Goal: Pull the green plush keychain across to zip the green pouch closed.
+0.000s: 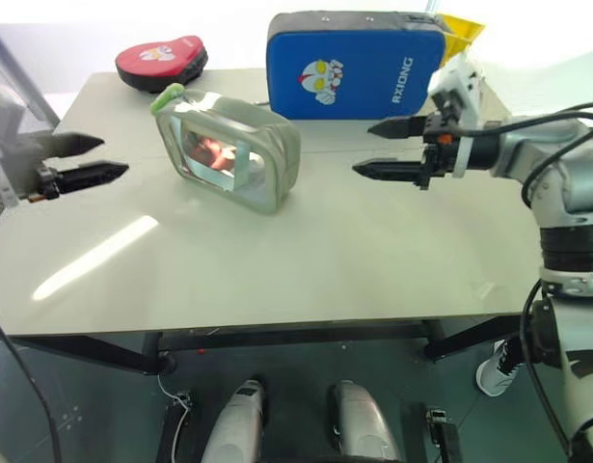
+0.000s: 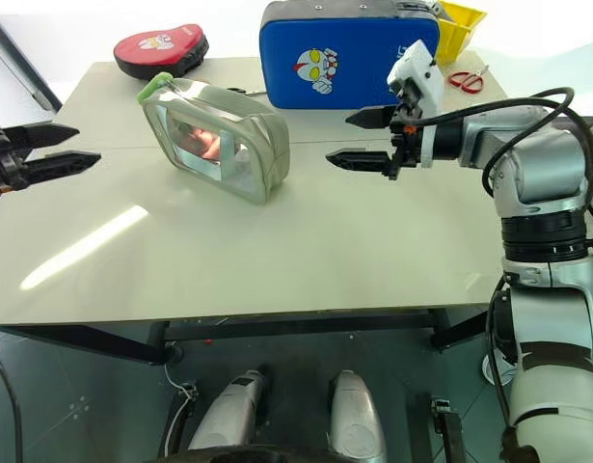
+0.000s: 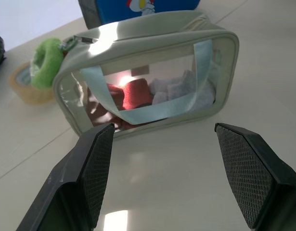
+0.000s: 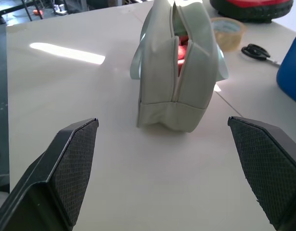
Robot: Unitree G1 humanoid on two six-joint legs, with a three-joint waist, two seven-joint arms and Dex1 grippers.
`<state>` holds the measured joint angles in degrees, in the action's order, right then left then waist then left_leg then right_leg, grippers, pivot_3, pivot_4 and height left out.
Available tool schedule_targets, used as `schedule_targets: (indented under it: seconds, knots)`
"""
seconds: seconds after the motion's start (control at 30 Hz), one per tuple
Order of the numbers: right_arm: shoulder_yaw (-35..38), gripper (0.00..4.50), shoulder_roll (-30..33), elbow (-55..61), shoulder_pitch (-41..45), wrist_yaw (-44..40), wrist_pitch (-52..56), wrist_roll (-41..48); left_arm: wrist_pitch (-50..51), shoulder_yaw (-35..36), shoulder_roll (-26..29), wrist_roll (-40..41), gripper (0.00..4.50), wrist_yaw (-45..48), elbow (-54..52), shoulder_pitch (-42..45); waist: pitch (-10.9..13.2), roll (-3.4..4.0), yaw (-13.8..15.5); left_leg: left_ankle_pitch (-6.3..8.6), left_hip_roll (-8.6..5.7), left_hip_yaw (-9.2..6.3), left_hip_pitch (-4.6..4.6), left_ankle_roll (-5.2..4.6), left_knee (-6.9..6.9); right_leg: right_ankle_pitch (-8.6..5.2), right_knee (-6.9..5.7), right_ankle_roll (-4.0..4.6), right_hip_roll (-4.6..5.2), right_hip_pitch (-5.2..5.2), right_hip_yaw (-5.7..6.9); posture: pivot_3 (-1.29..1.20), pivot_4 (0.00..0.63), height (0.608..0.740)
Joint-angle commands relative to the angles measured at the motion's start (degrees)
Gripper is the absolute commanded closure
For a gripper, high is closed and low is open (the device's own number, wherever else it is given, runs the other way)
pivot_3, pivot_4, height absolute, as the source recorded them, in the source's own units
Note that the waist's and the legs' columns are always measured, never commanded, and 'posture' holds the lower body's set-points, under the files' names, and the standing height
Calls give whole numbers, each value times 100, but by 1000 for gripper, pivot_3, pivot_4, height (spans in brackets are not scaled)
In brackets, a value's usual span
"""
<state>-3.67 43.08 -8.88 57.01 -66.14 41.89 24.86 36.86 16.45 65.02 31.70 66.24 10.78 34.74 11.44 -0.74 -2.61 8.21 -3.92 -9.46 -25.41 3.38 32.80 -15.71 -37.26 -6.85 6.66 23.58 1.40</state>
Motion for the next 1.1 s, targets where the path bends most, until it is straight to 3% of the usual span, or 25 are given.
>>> schedule_targets:
  seconds: [0.03,0.17,0.37,0.47,0.5,0.93,1.1]
  knots:
    - [131,0,68,142,50,6,-123,-28,43,125,164,41,958,-50,-153,356,1,-2,4,0,-1,1,-3,0,1,0,0,-1,0,1,0,0,150,740]
    - [251,0,91,106,11,199,-87,-55,450,107,86,235,958,-54,-184,547,1,-2,6,0,-6,2,-4,-1,4,1,2,-3,3,-6,1,0,150,740]
    - [305,0,254,211,129,28,38,59,285,-61,70,209,958,274,-396,474,1,-2,-6,0,-3,4,1,-1,8,1,-7,-3,1,-6,0,0,150,740]
    - [429,0,302,171,119,67,129,110,469,0,-64,397,70,234,-224,780,1,-2,3,0,-3,4,1,-1,10,1,-7,-3,1,-7,1,0,150,740]
    - [450,0,329,155,126,62,160,123,477,-23,-64,385,26,242,-191,833,1,-2,4,0,-4,4,1,-1,12,1,-7,-3,1,-9,1,0,150,740]
    - [386,0,358,548,-1,79,261,212,68,-474,-14,-51,26,469,-51,1062,1,-2,-1,0,-4,5,3,-1,17,1,-18,-4,1,-9,0,0,150,740]
    - [200,0,-86,578,64,614,30,-58,48,-435,-55,-105,26,300,-129,922,1,-3,-20,0,-4,5,5,-2,20,1,-22,-4,1,-9,0,0,150,740]
